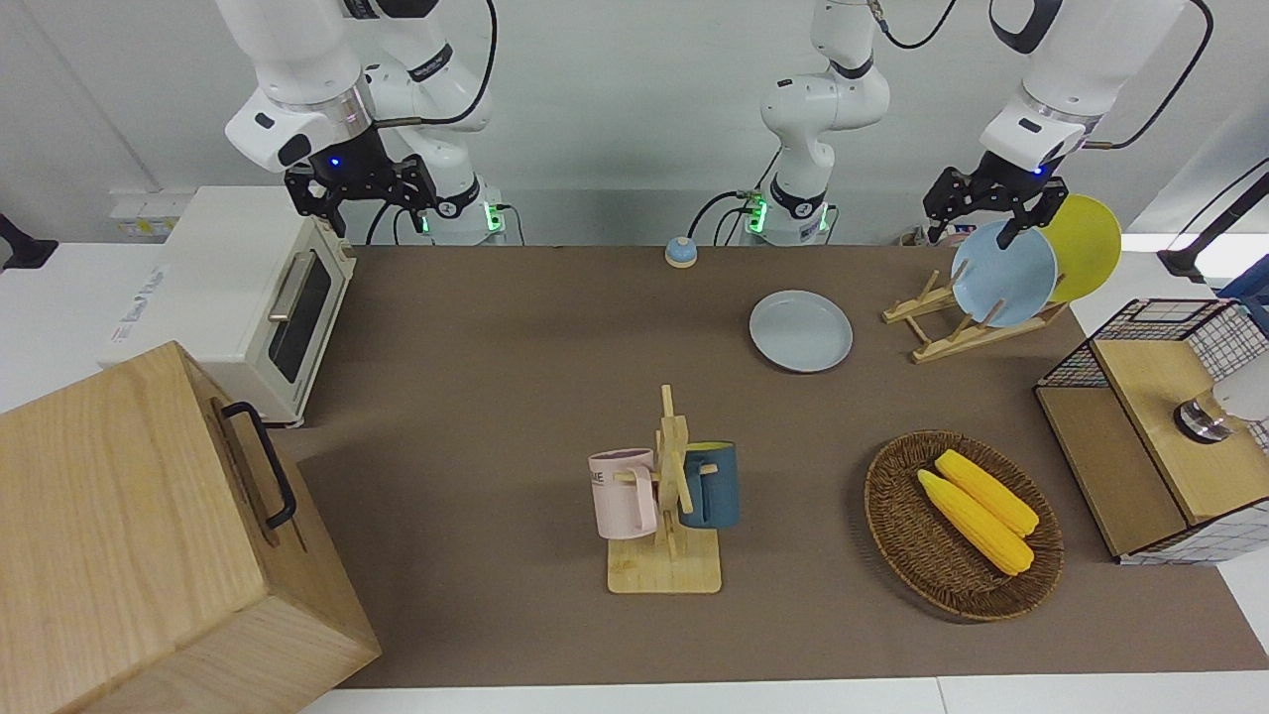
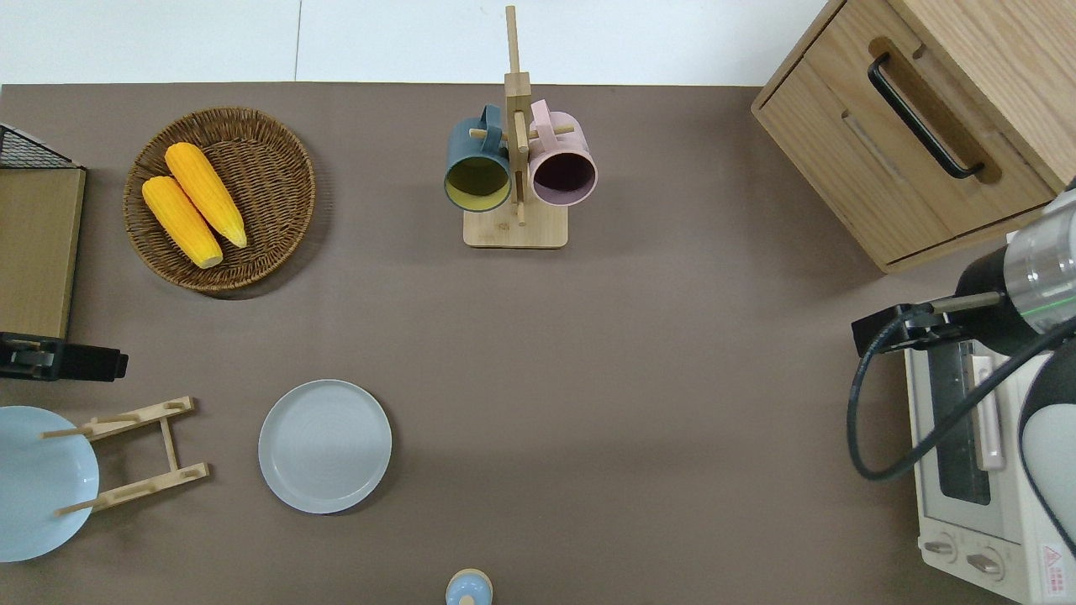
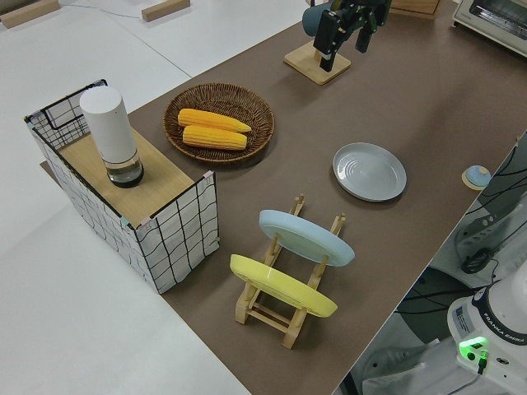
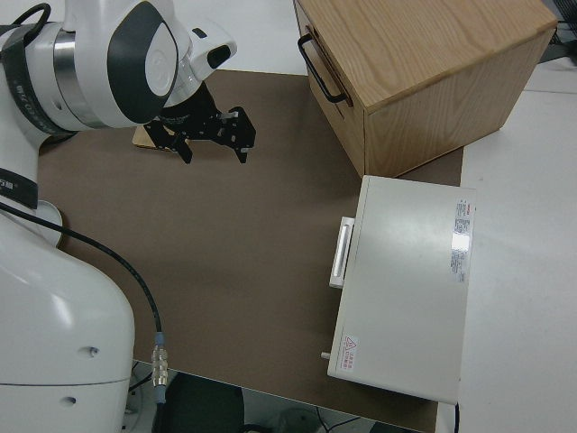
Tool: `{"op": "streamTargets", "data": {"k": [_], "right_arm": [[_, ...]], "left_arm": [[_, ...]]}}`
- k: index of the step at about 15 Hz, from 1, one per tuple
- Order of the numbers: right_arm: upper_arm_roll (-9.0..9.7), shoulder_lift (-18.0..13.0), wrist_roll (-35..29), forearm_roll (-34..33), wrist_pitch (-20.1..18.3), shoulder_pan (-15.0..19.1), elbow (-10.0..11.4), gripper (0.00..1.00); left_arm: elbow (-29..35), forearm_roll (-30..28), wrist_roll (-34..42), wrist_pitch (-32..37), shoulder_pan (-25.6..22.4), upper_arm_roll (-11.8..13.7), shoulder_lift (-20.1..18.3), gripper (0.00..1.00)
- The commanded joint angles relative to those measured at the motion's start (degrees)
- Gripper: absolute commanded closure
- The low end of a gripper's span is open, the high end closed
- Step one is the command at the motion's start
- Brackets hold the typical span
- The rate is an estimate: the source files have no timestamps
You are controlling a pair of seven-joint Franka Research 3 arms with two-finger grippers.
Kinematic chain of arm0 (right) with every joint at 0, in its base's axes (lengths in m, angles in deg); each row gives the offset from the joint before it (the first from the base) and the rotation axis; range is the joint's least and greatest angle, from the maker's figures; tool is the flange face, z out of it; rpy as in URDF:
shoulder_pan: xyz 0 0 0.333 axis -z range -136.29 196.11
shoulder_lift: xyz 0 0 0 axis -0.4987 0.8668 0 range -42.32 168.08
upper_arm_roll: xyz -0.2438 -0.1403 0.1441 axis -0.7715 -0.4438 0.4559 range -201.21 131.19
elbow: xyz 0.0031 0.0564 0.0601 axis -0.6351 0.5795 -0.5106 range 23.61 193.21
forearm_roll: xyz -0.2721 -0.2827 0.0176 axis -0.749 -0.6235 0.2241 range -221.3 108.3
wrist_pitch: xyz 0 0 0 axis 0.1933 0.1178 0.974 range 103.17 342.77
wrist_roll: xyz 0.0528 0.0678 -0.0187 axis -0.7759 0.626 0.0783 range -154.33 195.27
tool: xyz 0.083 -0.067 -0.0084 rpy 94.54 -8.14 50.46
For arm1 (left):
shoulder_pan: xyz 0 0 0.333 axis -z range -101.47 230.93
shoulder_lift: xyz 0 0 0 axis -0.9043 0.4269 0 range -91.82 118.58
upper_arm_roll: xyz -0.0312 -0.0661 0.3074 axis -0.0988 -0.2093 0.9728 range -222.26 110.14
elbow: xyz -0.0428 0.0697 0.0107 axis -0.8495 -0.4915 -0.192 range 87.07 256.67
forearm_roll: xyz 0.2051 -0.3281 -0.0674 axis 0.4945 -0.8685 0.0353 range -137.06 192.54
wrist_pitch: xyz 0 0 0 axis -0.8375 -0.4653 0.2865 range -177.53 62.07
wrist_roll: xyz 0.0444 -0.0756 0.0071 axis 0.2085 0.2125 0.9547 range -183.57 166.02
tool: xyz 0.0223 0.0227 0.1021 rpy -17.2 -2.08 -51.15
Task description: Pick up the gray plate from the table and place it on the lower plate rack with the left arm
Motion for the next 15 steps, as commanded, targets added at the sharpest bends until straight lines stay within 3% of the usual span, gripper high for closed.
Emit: {"op": "streamTargets", "data": {"k": [1, 7, 15], "right_arm": [[1.23, -0.12, -0.68, -0.37, -0.66, 1.39, -0.43, 0.017], [1.24, -0.12, -0.68, -0.37, -0.66, 1.39, -0.43, 0.017], [1.24, -0.12, -0.68, -0.37, -0.66, 1.39, -0.43, 0.017]], "left_arm": [[-1.29, 1.04, -0.95, 1.3, 0.49, -0.11, 0.57, 0.01], [-1.37, 1.04, -0.95, 1.22, 0.58, -0.2, 0.57, 0.01], [-0.14, 0.95, -4.81, 2.0, 0.49, -3.28, 0.57, 0.01]]}}
